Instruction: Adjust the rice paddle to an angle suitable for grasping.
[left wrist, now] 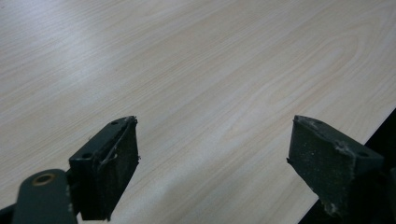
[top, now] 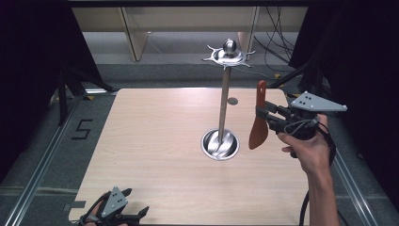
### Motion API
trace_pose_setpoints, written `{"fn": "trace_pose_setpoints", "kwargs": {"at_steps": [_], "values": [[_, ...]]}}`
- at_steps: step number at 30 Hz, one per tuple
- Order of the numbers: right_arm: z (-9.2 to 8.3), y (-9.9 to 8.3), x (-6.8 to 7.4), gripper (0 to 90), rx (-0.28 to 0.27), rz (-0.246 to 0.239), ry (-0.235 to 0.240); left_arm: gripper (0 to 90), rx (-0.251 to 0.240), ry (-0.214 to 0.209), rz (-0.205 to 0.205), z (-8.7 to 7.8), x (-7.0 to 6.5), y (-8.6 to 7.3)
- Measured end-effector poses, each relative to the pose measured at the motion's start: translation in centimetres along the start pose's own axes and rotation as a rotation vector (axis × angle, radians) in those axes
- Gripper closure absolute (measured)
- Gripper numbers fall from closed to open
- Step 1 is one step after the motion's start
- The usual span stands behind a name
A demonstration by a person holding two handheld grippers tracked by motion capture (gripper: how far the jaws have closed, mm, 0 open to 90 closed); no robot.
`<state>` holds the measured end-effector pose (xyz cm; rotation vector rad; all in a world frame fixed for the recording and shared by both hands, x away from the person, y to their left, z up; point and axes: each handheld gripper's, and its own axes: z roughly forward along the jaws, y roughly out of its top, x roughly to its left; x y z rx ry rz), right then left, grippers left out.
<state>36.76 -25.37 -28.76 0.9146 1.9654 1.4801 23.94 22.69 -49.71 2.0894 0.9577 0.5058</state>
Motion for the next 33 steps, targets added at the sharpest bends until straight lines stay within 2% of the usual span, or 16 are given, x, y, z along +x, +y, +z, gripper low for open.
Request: {"fn": "trace_pose_setpoints", "kwargs": {"at_steps": [1,2,5,6,8,11,13,15,25,29,32,33], "values": [[0.0,0.1,0.0,67.1,-0.01,-0.009,0.0,15.4,0.005,-0.011,0.003,-0.1,0.1,0.0],[0.0,0.3,0.0,67.1,-0.008,-0.004,0.01,15.4,0.001,0.002,0.002,0.0,0.0,0.0],[-0.1,0.9,0.2,67.1,-0.015,-0.002,0.013,15.4,-0.007,-0.008,0.0,0.0,0.0,0.0],[-0.1,1.0,0.2,67.1,-0.023,-0.003,0.016,15.4,-0.006,-0.011,-0.011,0.0,0.0,0.0],[-0.1,1.3,0.3,67.1,-0.019,0.01,0.027,15.4,-0.001,-0.008,0.0,0.0,0.0,0.0],[0.0,1.9,0.2,67.1,-0.035,-0.022,0.019,15.4,-0.004,-0.011,0.0,0.0,0.0,0.0],[0.0,2.2,0.4,67.1,-0.027,0.005,0.035,15.4,0.005,-0.006,-0.001,0.0,0.0,0.0],[0.1,2.4,0.3,67.1,-0.039,-0.022,0.029,15.4,0.004,-0.006,0.001,0.0,0.0,0.0],[0.9,3.4,0.2,67.1,-0.047,0.015,0.049,15.4,0.004,-0.015,-0.005,-0.1,0.1,0.0],[1.2,3.9,0.2,67.1,-0.052,-0.007,0.045,15.4,0.004,-0.015,-0.003,-0.1,0.1,0.0],[1.5,4.3,0.3,67.1,-0.049,0.007,0.051,15.4,-0.009,-0.016,0.005,-0.1,0.1,0.0],[1.6,4.4,0.3,67.1,-0.048,0.004,0.052,15.4,-0.012,-0.015,-0.012,-0.1,0.0,0.0]]}}
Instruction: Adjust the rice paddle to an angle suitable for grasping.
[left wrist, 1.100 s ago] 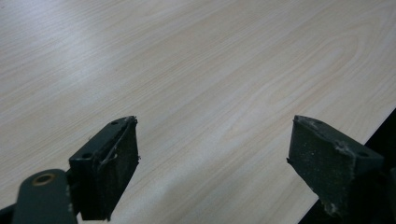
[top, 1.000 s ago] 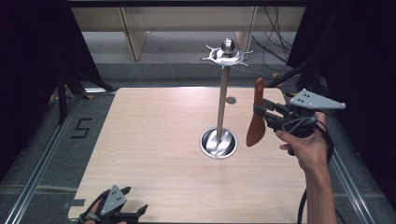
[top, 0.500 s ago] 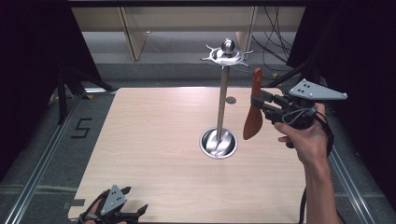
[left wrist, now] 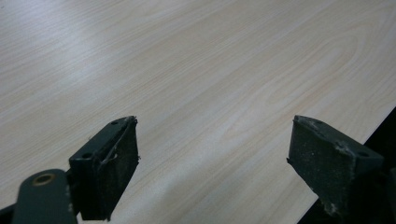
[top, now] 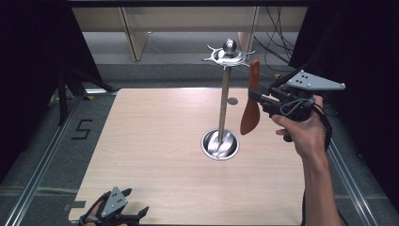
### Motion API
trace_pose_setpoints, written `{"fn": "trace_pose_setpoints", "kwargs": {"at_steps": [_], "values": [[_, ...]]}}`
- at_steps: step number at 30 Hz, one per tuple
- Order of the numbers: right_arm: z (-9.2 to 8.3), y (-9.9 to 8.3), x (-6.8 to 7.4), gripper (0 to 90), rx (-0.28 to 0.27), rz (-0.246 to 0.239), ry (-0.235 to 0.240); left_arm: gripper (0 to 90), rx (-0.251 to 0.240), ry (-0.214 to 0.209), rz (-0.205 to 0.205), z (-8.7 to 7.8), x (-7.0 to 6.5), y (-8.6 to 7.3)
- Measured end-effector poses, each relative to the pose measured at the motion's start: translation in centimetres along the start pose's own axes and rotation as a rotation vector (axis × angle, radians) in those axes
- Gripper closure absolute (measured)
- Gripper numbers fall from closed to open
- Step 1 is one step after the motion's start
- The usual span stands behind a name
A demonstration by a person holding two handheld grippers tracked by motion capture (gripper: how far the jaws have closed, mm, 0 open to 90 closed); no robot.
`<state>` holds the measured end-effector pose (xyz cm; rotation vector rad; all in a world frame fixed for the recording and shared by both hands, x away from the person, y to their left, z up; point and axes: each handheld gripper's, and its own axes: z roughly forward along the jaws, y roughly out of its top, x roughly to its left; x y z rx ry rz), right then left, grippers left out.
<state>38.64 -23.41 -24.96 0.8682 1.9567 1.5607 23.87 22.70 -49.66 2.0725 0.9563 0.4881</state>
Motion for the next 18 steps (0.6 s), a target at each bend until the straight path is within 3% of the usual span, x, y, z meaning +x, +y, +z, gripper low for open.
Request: {"fn": "trace_pose_setpoints", "kwargs": {"at_steps": [2,3,6,8,14,15,18], "values": [[0.1,0.2,-0.1,67.1,0.0,-0.003,-0.01,15.4,0.008,-0.006,0.0,0.0,0.0,0.0],[0.1,0.2,0.0,67.1,0.009,0.022,-0.003,15.4,0.009,-0.006,0.008,-0.1,0.1,0.0],[0.4,0.4,-0.3,67.1,-0.001,-0.008,-0.005,15.4,0.016,-0.003,0.01,0.0,0.1,0.0],[0.6,0.3,-0.1,67.1,0.013,0.015,0.0,15.4,0.018,-0.003,0.011,0.0,0.1,0.0],[1.2,0.3,-0.1,67.1,0.023,0.009,0.01,15.4,-0.002,-0.006,-0.003,0.0,0.0,0.0],[1.3,0.3,-0.1,67.1,0.018,-0.005,0.004,15.4,0.005,-0.004,0.009,0.0,0.0,0.0],[1.6,0.3,-0.1,67.1,0.019,0.014,0.008,15.4,0.006,-0.005,0.008,0.0,0.0,0.0]]}}
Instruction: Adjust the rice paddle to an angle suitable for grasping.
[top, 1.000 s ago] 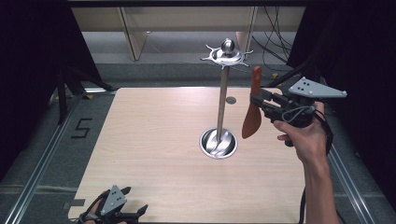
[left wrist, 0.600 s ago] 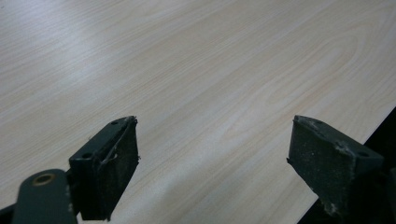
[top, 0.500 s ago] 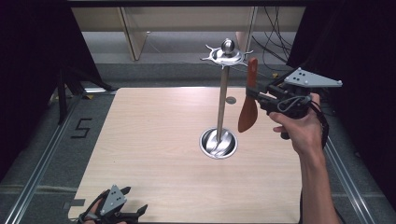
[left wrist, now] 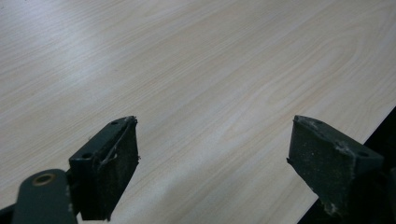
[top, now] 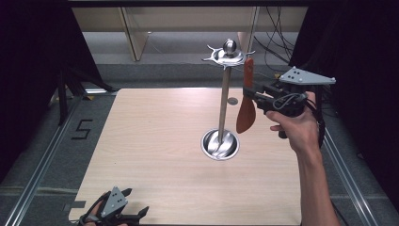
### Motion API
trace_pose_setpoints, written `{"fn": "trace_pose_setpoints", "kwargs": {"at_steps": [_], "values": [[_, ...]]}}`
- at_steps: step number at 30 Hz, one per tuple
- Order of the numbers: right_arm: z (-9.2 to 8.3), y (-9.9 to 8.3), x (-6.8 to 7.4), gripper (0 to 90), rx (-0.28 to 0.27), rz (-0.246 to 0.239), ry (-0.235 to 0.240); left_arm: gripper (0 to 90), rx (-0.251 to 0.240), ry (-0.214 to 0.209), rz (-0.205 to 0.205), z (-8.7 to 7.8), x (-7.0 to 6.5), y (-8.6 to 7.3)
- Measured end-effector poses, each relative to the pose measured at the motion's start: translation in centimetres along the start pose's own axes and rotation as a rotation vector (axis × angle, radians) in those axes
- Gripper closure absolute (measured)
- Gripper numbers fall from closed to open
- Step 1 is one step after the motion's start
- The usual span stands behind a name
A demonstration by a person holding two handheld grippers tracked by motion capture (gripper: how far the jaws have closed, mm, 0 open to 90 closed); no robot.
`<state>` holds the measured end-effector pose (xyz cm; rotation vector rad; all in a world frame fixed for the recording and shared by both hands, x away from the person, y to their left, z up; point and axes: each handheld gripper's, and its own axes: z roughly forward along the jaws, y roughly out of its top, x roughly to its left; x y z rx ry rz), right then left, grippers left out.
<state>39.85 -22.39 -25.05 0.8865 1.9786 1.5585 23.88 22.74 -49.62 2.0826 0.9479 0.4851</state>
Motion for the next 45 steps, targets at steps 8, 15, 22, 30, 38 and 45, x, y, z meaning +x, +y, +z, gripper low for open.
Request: {"fn": "trace_pose_setpoints", "kwargs": {"at_steps": [8,15,22,30,38,45], "values": [[0.4,-0.1,0.0,67.1,0.019,0.013,0.013,15.4,-0.011,-0.001,-0.004,0.0,-0.1,0.0],[0.6,-0.3,-0.1,67.0,0.012,0.033,0.033,15.4,-0.004,0.007,0.019,-0.1,0.1,0.0],[0.5,-0.6,-0.2,66.8,-0.011,0.01,0.018,15.4,-0.001,0.003,0.021,0.0,0.1,0.0],[0.4,-0.8,-0.1,61.7,-0.019,0.02,0.012,15.4,-0.011,0.002,0.009,0.0,0.0,0.0],[-0.3,-1.3,-0.1,52.3,-0.018,0.036,0.005,15.4,-0.021,0.004,0.005,0.1,0.0,0.0],[-1.6,-2.1,0.4,45.1,-0.045,0.007,-0.032,15.4,-0.023,0.004,0.004,0.0,0.0,-0.1]]}}
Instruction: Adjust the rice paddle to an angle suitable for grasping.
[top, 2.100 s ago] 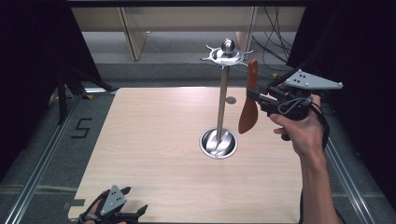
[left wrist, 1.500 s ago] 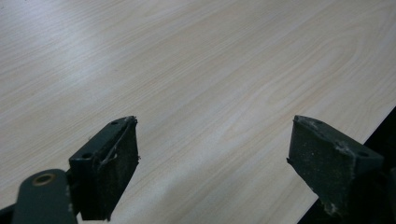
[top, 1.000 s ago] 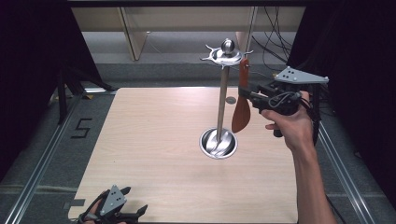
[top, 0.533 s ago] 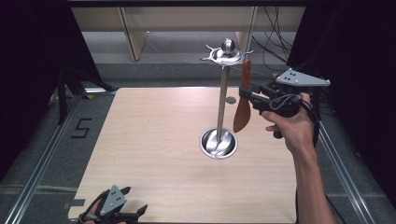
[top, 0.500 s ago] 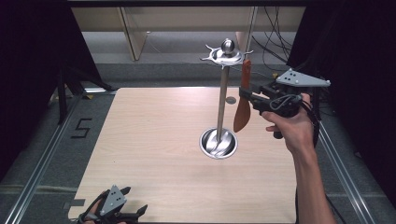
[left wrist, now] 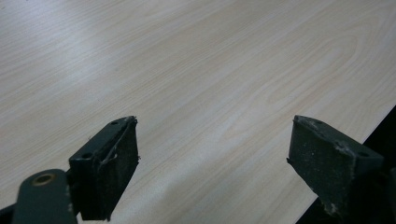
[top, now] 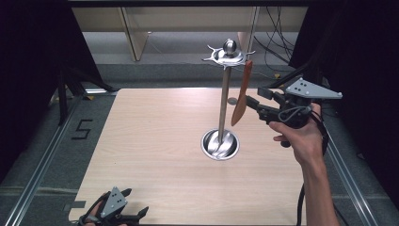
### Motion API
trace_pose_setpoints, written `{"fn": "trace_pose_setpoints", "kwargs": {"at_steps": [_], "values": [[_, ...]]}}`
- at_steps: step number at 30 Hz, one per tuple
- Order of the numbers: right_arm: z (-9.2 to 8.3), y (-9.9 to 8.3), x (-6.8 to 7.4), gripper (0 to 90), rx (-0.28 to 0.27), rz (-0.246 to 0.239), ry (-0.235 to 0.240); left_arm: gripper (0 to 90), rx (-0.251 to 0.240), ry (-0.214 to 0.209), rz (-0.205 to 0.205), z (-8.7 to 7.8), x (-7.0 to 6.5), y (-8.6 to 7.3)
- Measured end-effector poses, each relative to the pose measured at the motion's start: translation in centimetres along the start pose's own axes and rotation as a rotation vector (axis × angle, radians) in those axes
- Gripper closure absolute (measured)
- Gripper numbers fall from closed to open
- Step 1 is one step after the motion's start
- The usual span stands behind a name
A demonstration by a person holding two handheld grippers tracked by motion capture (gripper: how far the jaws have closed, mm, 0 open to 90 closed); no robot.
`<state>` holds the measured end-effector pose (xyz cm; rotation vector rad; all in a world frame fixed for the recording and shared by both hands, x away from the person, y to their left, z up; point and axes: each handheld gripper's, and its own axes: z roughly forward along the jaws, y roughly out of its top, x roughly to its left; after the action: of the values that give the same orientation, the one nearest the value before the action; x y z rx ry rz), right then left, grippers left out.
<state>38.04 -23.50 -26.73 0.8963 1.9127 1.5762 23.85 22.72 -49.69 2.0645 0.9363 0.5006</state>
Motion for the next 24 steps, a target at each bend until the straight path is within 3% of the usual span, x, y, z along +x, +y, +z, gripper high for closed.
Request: {"fn": "trace_pose_setpoints", "kwargs": {"at_steps": [6,7,8,11,19,20,24], "values": [[-1.3,-0.9,0.3,42.7,0.023,0.018,-0.011,15.4,0.005,-0.002,0.002,0.0,0.0,0.0],[-1.8,-1.4,0.5,42.8,0.02,0.007,-0.024,15.4,0.006,0.001,-0.023,0.1,-0.2,-0.1],[-2.0,-1.5,0.3,42.8,0.013,-0.019,-0.028,15.4,0.018,0.006,-0.009,0.1,-0.1,-0.1],[-2.5,-2.1,0.7,42.6,0.032,-0.008,-0.034,15.4,0.016,0.007,0.015,0.1,0.0,0.0],[-2.4,-3.9,0.5,41.7,0.046,-0.03,-0.062,15.4,0.01,0.011,0.009,0.2,0.0,-0.1],[-2.5,-4.1,0.6,41.5,0.056,-0.019,-0.062,15.4,0.007,0.014,-0.017,0.2,-0.1,-0.1],[-2.4,-5.0,0.7,41.0,0.057,-0.036,-0.054,15.4,0.015,0.007,-0.009,0.1,0.0,-0.1]]}}
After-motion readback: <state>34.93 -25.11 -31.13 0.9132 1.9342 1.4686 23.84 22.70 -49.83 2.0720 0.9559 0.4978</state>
